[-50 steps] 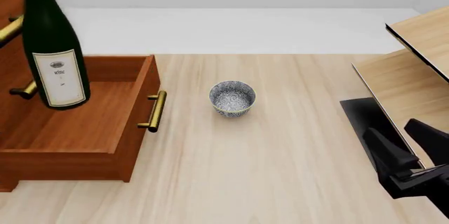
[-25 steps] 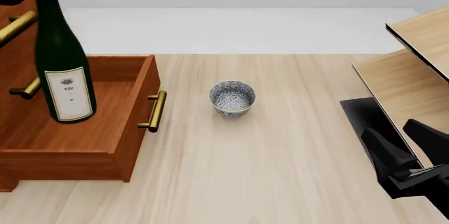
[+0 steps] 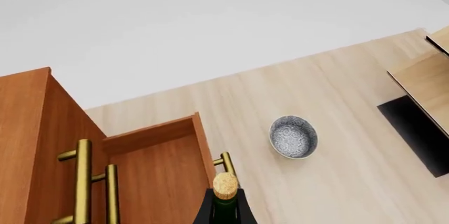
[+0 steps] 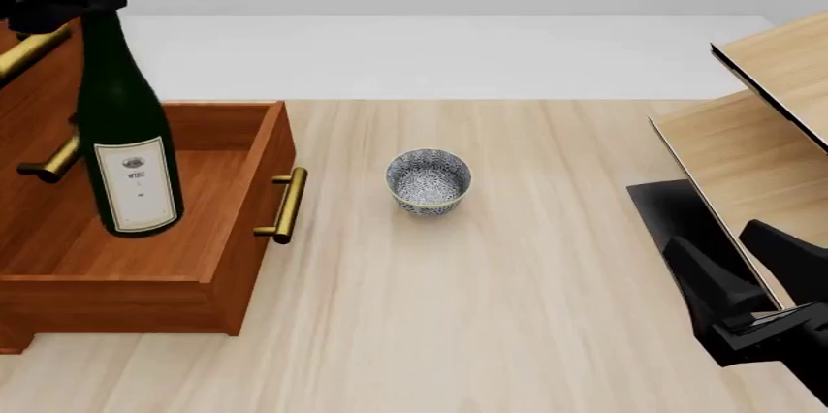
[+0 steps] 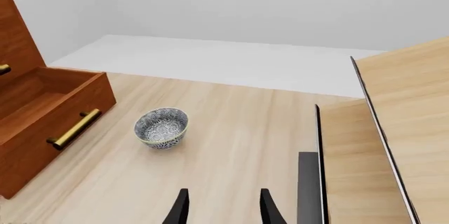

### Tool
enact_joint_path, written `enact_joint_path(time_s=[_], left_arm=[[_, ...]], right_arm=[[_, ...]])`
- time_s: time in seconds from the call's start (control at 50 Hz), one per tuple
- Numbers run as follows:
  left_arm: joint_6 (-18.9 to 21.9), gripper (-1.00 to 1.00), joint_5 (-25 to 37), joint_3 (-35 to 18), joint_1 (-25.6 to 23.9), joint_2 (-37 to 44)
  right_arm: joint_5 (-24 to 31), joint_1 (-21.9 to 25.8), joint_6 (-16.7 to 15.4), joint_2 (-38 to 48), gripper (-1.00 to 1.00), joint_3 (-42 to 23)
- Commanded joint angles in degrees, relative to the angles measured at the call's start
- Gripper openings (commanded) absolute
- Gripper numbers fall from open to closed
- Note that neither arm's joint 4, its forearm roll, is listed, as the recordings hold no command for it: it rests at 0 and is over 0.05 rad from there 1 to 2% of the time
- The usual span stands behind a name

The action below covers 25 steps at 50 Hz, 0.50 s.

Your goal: Put the wine bottle in the bottom drawer of the cabinet.

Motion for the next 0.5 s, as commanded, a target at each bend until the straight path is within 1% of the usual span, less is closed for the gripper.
enact_joint_path(time_s=[0.02,0.04,0.08,0.28,0.5], left_arm=[[0.6,-1.00,-1.5,0.0,1.8,2.3],[0.6,-1.00,-1.7,0.1,1.9,2.5],[-0.9,-1.00,-1.8,0.2,1.3,3.6],[0.8,-1.00,-5.1,1.7,4.2,6.5],[1.2,-1.00,-7.1,2.7,5.9,8.3]], right_arm=[[-0.3,0.0,-0.1,0.4,1.00,0.0],[-0.4,0.0,-0.1,0.4,1.00,0.0],[-0.5,0.0,-0.1,0.6,1.00,0.0],[-0.9,0.0,0.0,1.2,1.00,0.0],[-1.2,0.0,0.1,1.7,1.00,0.0]])
